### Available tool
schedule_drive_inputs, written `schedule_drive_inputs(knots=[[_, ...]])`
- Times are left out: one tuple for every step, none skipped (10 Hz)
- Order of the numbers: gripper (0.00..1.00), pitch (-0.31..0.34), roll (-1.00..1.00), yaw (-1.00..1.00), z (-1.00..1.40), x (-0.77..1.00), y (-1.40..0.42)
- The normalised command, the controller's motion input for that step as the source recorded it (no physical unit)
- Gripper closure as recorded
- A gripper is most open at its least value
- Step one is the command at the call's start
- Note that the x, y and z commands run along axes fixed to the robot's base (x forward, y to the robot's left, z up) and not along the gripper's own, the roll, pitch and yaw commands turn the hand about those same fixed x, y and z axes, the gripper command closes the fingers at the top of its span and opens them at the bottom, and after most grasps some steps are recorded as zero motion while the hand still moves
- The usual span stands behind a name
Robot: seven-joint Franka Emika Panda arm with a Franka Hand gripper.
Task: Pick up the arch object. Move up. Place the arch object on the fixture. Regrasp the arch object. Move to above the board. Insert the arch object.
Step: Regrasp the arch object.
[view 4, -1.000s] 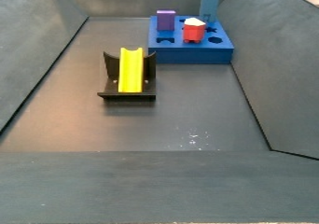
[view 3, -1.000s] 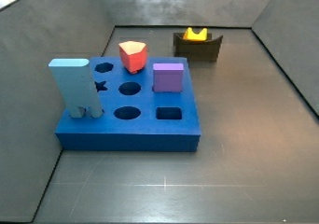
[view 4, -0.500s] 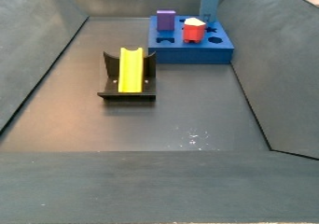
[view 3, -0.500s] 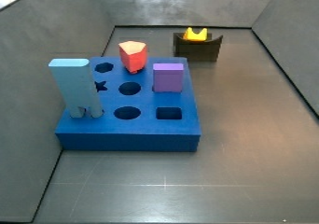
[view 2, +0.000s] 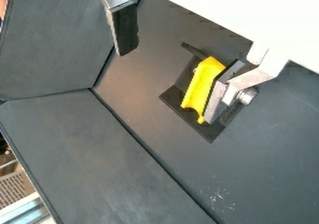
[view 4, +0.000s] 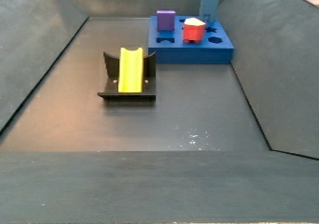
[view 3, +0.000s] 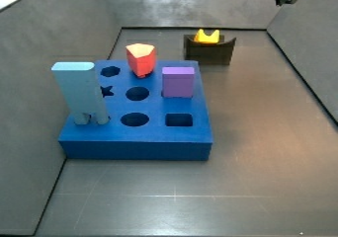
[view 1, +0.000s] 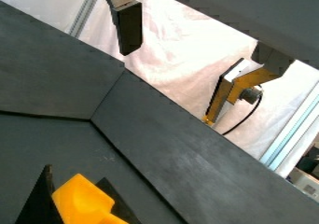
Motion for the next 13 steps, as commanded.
schedule_drive_inputs(knots=[[0.00, 0.014, 0.16, 0.11, -1.00, 0.03, 0.07], [0.00, -0.032, 0.13, 0.11, -1.00, 0.04, 0.07], [0.00, -0.054, 0.10, 0.09, -1.00, 0.05, 0.06], [0.00, -0.072, 0.08, 0.08, -1.00, 0.06, 0.06], [0.00, -0.084, 0.07, 0.06, -1.00, 0.07, 0.06], [0.00, -0.092, 0.08, 0.04, -1.00, 0.08, 0.05], [0.00, -0.089, 0.08, 0.01, -1.00, 0.09, 0.05], [0.00, -0.079, 0.08, 0.00, -1.00, 0.10, 0.05], [0.00, -0.064, 0.08, -0.02, -1.00, 0.11, 0.04], [0.00, -0.050, 0.08, -0.02, -0.91, 0.11, 0.03], [0.00, -0.039, 0.08, -0.02, -0.77, 0.10, 0.02], [0.00, -0.032, 0.08, -0.02, -0.62, 0.08, 0.01], [0.00, -0.030, 0.07, -0.01, -0.44, 0.07, 0.01]])
